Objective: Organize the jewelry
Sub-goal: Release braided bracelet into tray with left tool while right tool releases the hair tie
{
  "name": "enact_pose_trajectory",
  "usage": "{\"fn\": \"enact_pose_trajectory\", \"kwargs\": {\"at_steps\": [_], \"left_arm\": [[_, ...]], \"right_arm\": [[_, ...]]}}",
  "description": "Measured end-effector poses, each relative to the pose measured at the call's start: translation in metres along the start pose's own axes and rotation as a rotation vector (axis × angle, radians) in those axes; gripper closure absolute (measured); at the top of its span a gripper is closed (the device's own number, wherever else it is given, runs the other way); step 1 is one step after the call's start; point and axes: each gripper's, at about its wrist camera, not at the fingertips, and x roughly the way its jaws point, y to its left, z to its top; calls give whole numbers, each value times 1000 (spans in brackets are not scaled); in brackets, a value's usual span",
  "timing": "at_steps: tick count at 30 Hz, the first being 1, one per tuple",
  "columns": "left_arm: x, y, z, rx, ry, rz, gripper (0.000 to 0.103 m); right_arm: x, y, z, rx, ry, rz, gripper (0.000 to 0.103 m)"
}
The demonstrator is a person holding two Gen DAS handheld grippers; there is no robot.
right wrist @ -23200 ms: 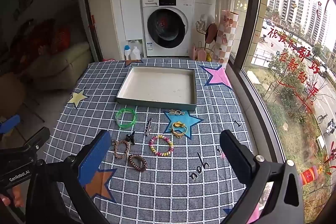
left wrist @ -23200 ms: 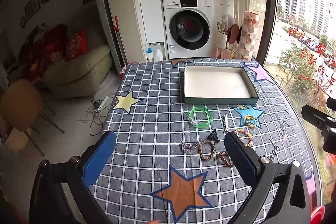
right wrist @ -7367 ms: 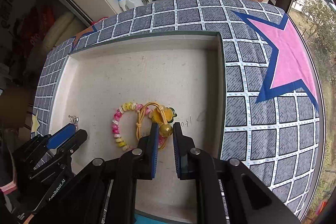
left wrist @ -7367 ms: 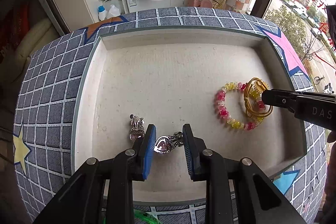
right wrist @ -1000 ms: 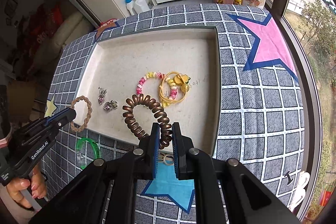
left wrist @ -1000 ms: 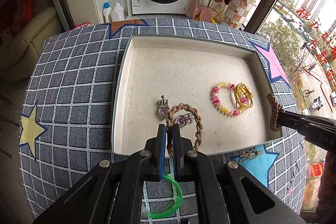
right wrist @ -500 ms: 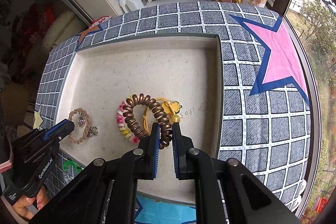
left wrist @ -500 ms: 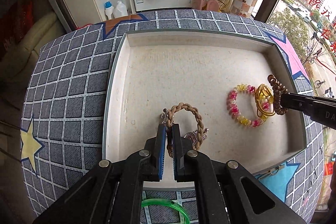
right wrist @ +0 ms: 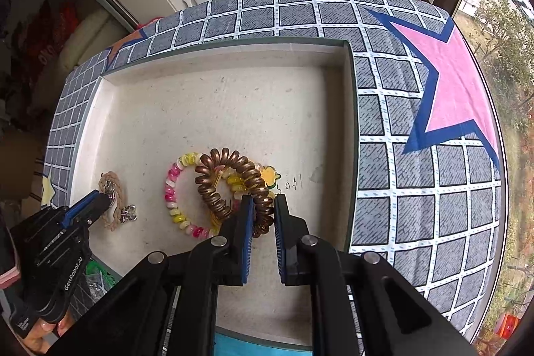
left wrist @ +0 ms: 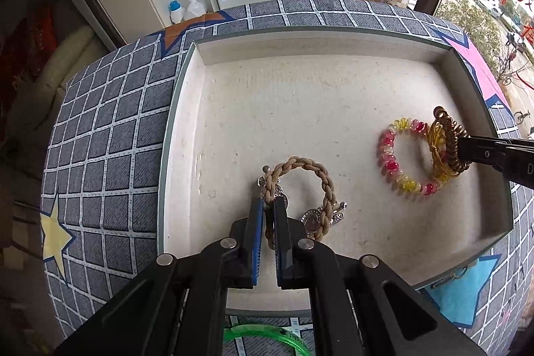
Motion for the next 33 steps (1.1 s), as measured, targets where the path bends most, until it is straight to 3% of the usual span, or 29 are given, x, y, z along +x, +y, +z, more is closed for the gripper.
{"fn": "enact_pose_trajectory", "kwargs": {"at_steps": [3, 5, 7, 8, 28, 33], "left_arm": [[-2, 0, 0, -6, 5, -8, 85], [-5, 1, -1, -15, 1, -18, 85], [-7, 1, -1, -15, 4, -19, 85], [-8, 1, -1, -14, 2, -21, 85], [-36, 1, -9, 8, -34, -22, 84], [-43, 4, -14, -3, -42, -36, 84]], "right_arm": [[0, 0, 1, 3, 4, 13, 88], [-1, -1, 0, 5, 1, 23, 80], [-4, -4, 0, 16, -11, 43, 51], [-6, -5, 0, 21, -19, 53, 49], [-40, -2, -16, 82, -82, 133, 48], [-46, 0, -21, 86, -90, 146, 40]]}}
